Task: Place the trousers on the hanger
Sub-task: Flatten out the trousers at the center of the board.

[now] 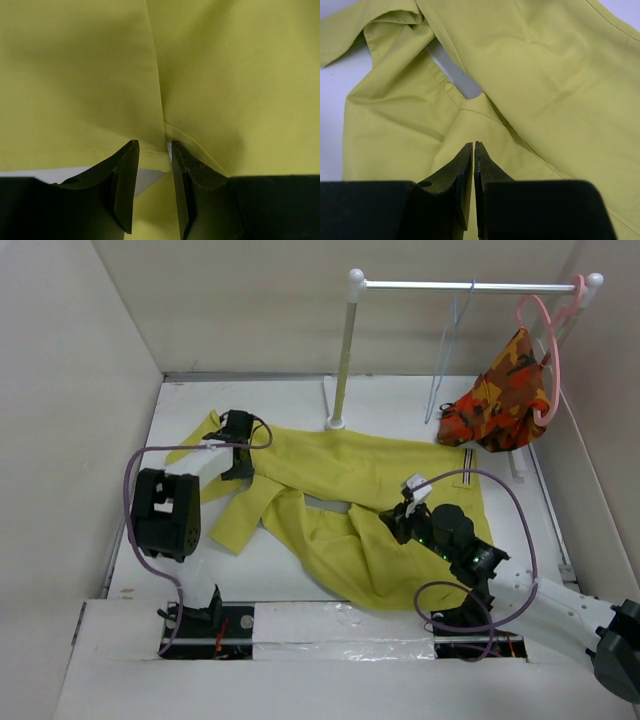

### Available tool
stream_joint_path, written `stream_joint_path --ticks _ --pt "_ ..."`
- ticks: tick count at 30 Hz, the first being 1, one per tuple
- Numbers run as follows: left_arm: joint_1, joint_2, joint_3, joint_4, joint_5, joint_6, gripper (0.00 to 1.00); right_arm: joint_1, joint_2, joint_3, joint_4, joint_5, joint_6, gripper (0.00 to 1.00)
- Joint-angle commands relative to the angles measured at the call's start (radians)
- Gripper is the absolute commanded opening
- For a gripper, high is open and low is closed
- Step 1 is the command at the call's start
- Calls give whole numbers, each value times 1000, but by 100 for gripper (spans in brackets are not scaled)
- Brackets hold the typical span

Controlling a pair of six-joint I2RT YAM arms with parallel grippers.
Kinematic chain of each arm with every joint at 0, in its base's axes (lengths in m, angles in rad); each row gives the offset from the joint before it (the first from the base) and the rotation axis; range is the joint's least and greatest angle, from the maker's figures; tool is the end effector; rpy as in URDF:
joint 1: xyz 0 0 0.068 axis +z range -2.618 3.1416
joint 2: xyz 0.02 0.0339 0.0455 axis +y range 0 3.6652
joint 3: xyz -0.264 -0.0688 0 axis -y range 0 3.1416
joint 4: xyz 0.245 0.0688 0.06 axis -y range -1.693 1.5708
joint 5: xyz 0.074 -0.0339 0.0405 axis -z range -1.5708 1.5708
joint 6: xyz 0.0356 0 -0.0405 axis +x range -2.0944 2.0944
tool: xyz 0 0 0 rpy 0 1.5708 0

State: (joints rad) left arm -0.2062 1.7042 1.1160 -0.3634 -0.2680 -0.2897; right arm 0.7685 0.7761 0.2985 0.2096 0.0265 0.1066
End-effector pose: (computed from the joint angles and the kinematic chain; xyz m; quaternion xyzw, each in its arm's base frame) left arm 0.3495 -0.0635 0.2009 -0.0801 0.9414 0.0493 0.3239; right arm 0.1318 0.1261 0.2101 -0.2508 0.7546 0.2473 0.5536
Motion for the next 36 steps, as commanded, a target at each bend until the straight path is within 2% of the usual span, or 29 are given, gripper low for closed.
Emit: stream_joint_path --ticks 1,4,5,6,7,15,19,21,23,24,25,26,27,29,30,31,33,34,36 --pt "1 73 50 -29 7 18 31 11 -17 5 -3 0 -22 12" --pt "1 100 44 -28 -7 17 30 11 -24 4 -7 -2 -24 14" --pt "1 101 42 -37 -16 17 27 11 -26 4 -7 -2 -25 15" --pt "1 95 38 -39 -28 15 18 11 -28 5 -6 -3 -25 16" --pt "1 91 36 -42 -34 15 0 11 -29 5 -4 -5 -27 16" --pt "14 -95 116 -101 -74 -6 0 11 -20 14 -12 6 -33 20" --pt "60 -140 191 -60 -238 0 0 11 3 13 14 -2 -25 21" --pt "86 -56 310 -35 -299 20 0 11 21 17 8 -10 -28 21" --pt "128 47 440 -80 -477 52 0 11 28 28 -16 -7 -34 21" --pt "146 157 558 -71 -550 73 0 11 22 34 -50 -5 -39 21" --pt "168 211 609 -37 -667 172 0 11 12 42 -62 -4 -42 21" --pt "210 271 740 -64 -713 178 0 11 0 47 -76 -17 -47 21" --pt "247 369 796 -121 -732 160 0 21 -36 57 -119 -16 -51 21" --pt "257 446 920 -185 -728 135 11 22 -86 65 -171 7 -50 22" --pt "257 500 945 -209 -769 120 19 31 -112 68 -206 22 -47 22" --pt "257 506 944 -215 -769 115 36 31 -159 68 -235 38 -44 22" --pt "257 486 897 -163 -757 113 51 31 -195 53 -240 88 -39 25" --pt "257 471 880 -146 -748 107 63 31 -205 53 -245 105 -33 27" --pt "248 413 866 -105 -697 97 67 31 -207 66 -250 142 -28 37"
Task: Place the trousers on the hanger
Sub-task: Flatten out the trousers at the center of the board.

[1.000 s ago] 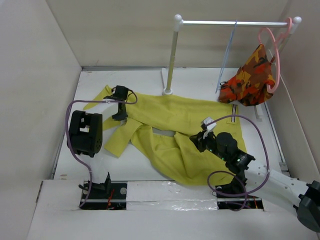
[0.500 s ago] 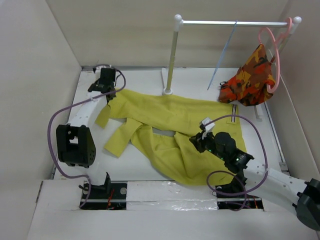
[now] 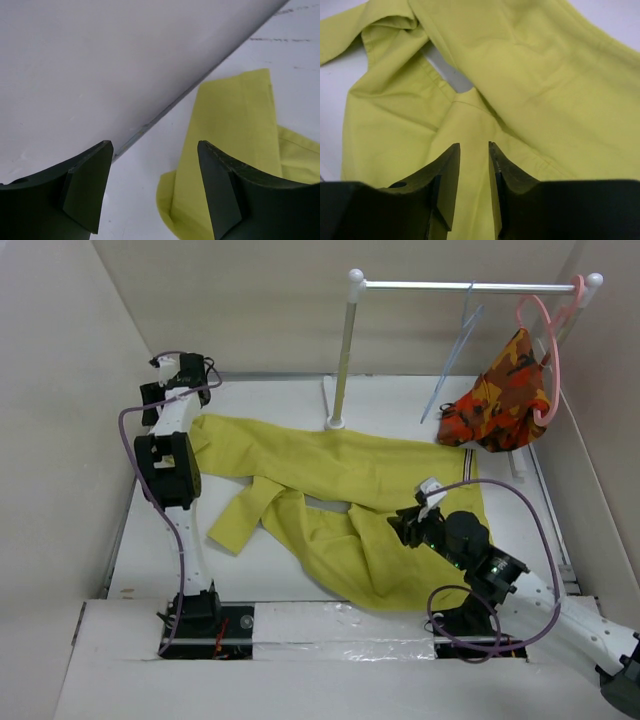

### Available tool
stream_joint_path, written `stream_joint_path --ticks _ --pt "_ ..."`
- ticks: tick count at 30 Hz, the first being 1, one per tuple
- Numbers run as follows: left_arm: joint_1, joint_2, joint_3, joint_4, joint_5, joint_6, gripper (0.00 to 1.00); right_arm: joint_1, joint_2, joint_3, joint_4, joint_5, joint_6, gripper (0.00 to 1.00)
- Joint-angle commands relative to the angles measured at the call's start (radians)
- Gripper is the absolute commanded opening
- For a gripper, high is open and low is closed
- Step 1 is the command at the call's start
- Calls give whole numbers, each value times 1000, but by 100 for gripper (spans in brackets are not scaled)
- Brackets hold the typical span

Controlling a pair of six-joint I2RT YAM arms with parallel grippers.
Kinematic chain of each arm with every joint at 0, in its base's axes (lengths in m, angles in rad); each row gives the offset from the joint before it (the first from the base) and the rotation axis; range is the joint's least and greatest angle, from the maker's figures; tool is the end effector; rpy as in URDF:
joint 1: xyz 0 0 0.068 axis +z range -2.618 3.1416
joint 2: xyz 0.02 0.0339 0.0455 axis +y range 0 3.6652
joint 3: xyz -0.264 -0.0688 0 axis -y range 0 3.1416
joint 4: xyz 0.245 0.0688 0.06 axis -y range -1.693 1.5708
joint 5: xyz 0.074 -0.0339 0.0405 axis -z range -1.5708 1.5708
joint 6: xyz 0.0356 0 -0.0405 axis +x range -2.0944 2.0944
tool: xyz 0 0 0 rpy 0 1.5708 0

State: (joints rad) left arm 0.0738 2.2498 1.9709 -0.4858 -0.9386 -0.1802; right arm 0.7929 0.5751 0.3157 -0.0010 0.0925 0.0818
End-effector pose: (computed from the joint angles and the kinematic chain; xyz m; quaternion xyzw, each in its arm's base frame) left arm 0.5029 0.0660 0.2434 -0.2799 0.7913 0.3968 0.3714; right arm 0.1121 0.1091 0.2241 -0.2493 0.7523 0.2246 0.5669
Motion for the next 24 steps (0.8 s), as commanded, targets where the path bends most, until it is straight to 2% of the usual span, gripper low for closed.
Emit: stream_joint_path --ticks 1,3,4,5,6,8,9,10,11,12,13,15,16,17,18,20,21,22,23,24 --pt "-42 -156 6 29 12 -19 67 6 2 57 -53 96 12 40" --pt "-64 -226 11 72 55 -25 67 6 28 75 -68 168 30 49" --pt "-95 -249 16 79 96 -45 67 6 37 79 -67 190 41 49" --pt "-112 -275 14 111 128 -51 66 -7 48 83 -67 225 45 45" --pt "-130 -329 3 125 158 -64 64 -7 61 86 -68 240 50 34" --pt "-216 -392 -50 200 250 -71 55 -38 71 92 -73 282 88 5" --pt "-254 -450 -126 226 268 -73 49 -75 78 88 -56 291 99 0" --pt "-294 -476 -165 252 329 -73 34 -101 81 76 -47 297 111 0" --pt "-372 -498 -199 272 354 -93 28 -131 88 69 -34 291 114 0" --pt "-412 -530 -254 274 369 -119 17 -205 95 65 -21 276 113 0" --pt "-449 -545 -283 279 432 -140 1 -248 117 66 -17 259 111 0" --pt "-549 -604 -380 260 477 -261 0 -331 137 88 -22 204 108 0" --pt "-580 -636 -441 289 563 -293 0 -415 152 91 -24 202 127 0" --pt "-610 -682 -525 406 608 -321 0 -461 163 92 -21 204 139 0" --pt "-678 -775 -708 482 636 -364 0 -510 172 83 -11 190 144 4" --pt "-736 -841 -858 638 696 -399 0 -685 219 72 51 111 148 15" --pt "-797 -878 -953 647 693 -428 1 -752 242 68 74 69 150 31" --pt "-833 -892 -983 647 657 -436 2 -823 268 69 84 26 153 42" --pt "-874 -904 -1015 648 631 -442 3 -944 319 66 104 -56 156 57" --pt "-914 -929 -1068 659 617 -438 5 -992 344 60 125 -83 164 76"
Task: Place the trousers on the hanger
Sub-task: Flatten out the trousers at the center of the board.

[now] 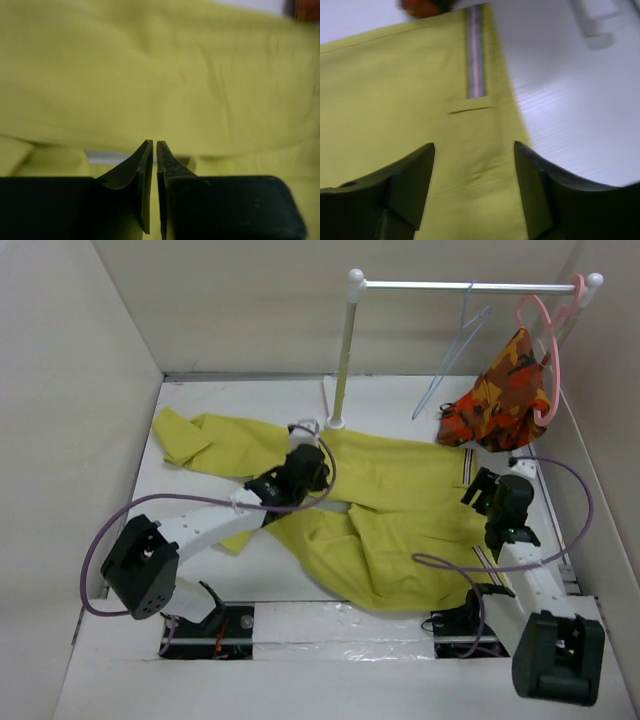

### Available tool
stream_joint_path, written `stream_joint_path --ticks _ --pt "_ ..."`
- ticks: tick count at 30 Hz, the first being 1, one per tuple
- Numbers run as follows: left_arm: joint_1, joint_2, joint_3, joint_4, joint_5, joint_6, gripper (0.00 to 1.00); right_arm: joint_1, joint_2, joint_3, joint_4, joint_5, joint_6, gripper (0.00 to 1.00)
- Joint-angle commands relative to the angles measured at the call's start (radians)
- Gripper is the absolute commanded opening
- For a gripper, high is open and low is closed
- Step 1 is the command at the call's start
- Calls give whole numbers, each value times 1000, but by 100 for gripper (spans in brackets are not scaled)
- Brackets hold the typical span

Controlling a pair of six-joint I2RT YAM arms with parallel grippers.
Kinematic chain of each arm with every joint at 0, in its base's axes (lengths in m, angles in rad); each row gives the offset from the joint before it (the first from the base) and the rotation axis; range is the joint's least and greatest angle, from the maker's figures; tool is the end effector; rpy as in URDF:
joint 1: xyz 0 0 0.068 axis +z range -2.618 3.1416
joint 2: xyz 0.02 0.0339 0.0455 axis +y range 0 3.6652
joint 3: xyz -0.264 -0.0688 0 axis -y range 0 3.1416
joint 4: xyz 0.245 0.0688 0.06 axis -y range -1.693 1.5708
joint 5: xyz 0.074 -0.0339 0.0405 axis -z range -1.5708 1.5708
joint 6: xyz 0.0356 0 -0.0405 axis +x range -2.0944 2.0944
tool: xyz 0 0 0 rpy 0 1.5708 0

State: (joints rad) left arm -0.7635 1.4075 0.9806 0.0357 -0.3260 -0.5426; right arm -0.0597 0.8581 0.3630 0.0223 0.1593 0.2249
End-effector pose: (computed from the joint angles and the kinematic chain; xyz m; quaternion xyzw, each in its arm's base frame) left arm 0.2423 -0.2162 0.2861 0.0007 0.8250 -0.2264 0.5178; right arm 0.1880 -0.0169 0.1999 0.1617 0.8359 -0.0247 0.5240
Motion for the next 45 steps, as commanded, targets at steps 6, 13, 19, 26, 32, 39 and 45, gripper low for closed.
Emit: stream_joint_path --ticks 6,13,19,26,32,39,45 --pt "-371 -155 -154 110 -159 -71 21 -305 312 59 240 -321 45 76" --pt "-387 -387 -335 207 -162 -85 26 -351 521 120 234 -552 2 63" --pt "-369 -521 -436 225 -124 -85 29 -370 507 105 214 -544 13 41" --pt "-295 -519 -500 268 -52 -80 31 -413 466 116 182 -498 2 0" --pt "-257 -504 -542 335 36 -82 35 -503 346 123 104 -431 -22 0" --pt "-246 -486 -540 349 53 -68 36 -482 455 136 123 -527 -62 68" --pt "-246 -481 -560 379 67 -76 36 -463 571 136 189 -599 -55 68"
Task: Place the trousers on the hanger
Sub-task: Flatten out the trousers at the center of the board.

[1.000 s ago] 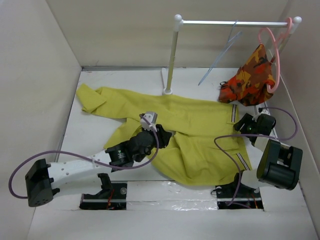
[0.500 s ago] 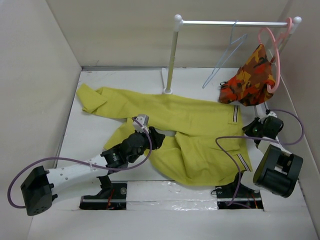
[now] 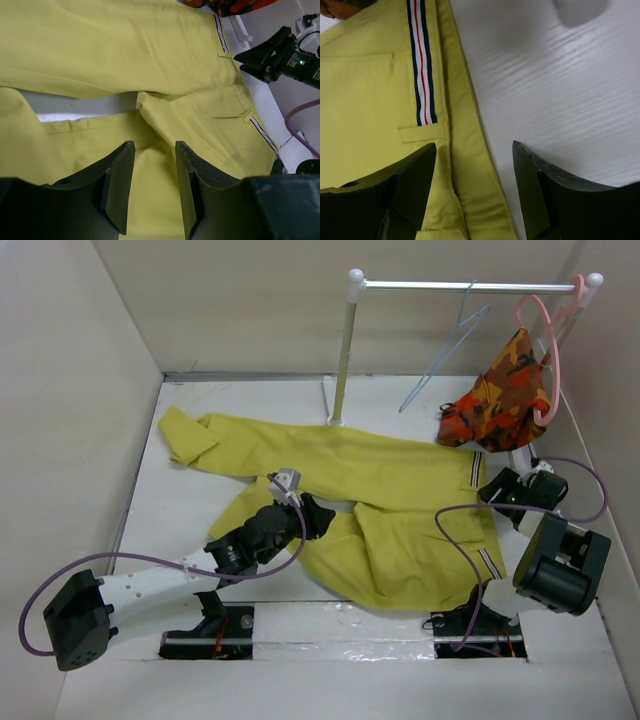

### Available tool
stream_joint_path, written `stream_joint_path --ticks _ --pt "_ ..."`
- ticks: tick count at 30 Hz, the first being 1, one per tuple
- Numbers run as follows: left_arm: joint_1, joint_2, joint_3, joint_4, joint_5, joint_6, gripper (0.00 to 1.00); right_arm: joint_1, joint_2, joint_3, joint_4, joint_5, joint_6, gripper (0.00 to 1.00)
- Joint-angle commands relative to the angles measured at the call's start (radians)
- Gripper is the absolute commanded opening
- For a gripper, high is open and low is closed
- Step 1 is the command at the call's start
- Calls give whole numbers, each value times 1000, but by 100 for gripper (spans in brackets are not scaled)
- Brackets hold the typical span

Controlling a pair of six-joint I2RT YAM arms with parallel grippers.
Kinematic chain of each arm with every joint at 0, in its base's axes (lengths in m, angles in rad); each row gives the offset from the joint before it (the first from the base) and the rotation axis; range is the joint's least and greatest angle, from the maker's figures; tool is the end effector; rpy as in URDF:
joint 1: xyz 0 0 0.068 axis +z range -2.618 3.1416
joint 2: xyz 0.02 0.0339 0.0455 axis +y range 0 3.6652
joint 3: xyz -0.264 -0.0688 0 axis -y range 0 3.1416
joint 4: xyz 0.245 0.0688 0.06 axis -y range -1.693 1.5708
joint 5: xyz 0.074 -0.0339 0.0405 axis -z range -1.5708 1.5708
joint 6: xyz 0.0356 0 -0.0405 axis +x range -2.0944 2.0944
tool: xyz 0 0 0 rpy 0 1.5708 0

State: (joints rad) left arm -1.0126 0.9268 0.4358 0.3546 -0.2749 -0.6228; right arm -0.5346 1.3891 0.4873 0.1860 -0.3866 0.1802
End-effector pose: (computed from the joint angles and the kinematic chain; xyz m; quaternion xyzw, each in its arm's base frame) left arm 0.1211 -0.1756 0.2473 0.0562 0.7499 -0.4044 0.5206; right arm 0.2237 -0.1169 0.1480 0.2378 0.8645 0.1004 0.4313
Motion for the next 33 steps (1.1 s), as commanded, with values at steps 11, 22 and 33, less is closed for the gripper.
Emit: stream_joint_path --ticks 11,22,33 --pt "12 -22 23 -9 -50 51 36 -28 -52 -62 104 -39 102 0" --pt "12 -6 63 -63 -75 57 37 -74 -300 19 -132 328 105 0" --pt "187 75 155 -92 -121 18 40 152 -449 -13 -116 140 44 29"
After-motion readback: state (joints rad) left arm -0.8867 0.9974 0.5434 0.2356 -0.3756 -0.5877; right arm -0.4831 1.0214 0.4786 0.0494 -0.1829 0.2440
